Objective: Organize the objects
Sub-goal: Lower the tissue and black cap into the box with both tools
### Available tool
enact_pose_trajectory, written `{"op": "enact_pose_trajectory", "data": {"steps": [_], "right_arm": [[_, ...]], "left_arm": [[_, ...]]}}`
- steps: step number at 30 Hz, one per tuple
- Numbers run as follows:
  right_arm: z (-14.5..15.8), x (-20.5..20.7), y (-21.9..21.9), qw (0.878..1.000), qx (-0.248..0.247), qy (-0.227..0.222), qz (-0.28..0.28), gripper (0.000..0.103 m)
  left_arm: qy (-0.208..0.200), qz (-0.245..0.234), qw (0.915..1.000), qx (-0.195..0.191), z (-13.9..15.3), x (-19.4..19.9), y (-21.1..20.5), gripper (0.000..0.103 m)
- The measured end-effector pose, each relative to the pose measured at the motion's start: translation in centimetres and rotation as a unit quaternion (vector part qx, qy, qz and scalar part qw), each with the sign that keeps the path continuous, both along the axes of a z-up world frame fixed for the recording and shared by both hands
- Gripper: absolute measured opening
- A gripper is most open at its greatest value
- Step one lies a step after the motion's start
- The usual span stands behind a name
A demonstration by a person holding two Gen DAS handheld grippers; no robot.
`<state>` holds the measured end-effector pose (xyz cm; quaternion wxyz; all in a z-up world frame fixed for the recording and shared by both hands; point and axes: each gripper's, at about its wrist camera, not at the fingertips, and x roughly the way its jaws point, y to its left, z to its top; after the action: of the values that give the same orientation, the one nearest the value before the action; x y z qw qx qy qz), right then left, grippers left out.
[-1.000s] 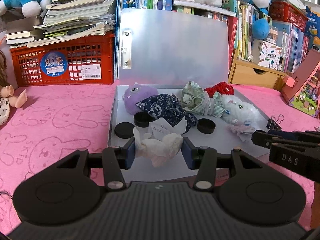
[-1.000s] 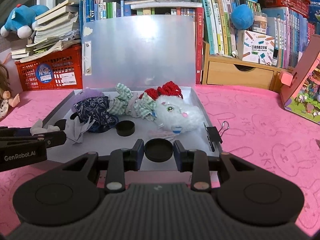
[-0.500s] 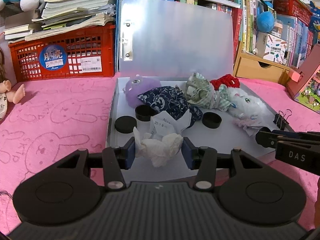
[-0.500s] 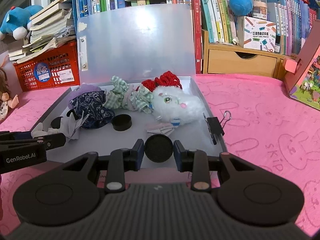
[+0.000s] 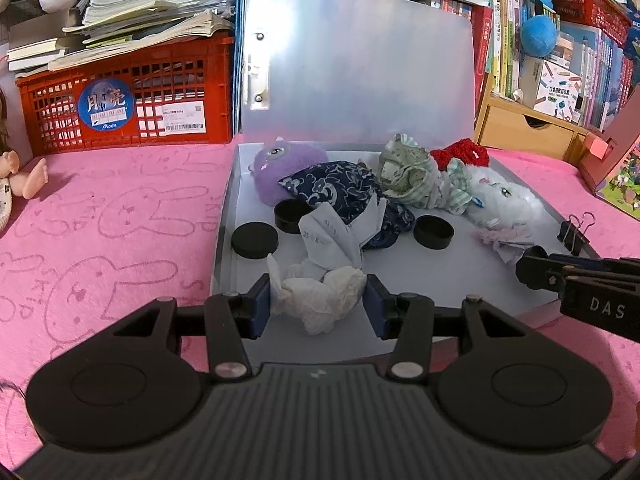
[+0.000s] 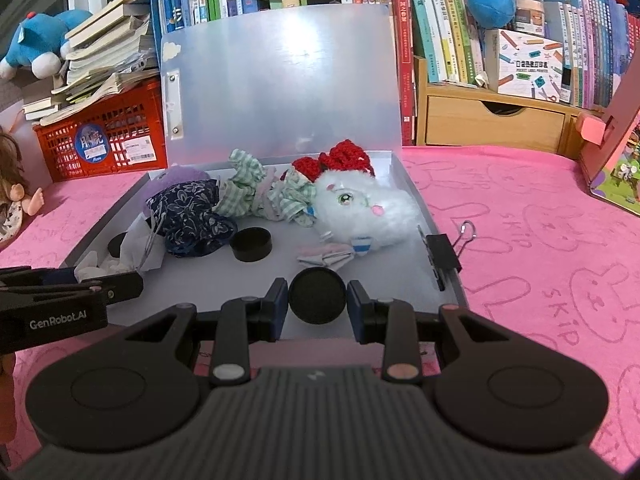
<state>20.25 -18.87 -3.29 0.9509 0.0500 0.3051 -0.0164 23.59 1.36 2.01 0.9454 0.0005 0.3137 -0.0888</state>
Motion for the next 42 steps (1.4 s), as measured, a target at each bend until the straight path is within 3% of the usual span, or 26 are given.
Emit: {"op": "enact_pose_trajectory", "data": {"steps": [27, 42], "right_arm": [[-0.2, 3.3, -0.3, 0.998, 0.009, 0.055, -0.002, 0.038], [-0.2, 4.0, -0.7, 0.998, 0.006, 0.06, -0.004, 0.038]], "left_arm": [[0.053, -0.007, 0.9986, 0.007, 0.5, 3.4, -0.5, 0.054], [0.046, -0.004, 0.9986, 0.028, 0.3, 4.4, -0.7, 0.054]]}}
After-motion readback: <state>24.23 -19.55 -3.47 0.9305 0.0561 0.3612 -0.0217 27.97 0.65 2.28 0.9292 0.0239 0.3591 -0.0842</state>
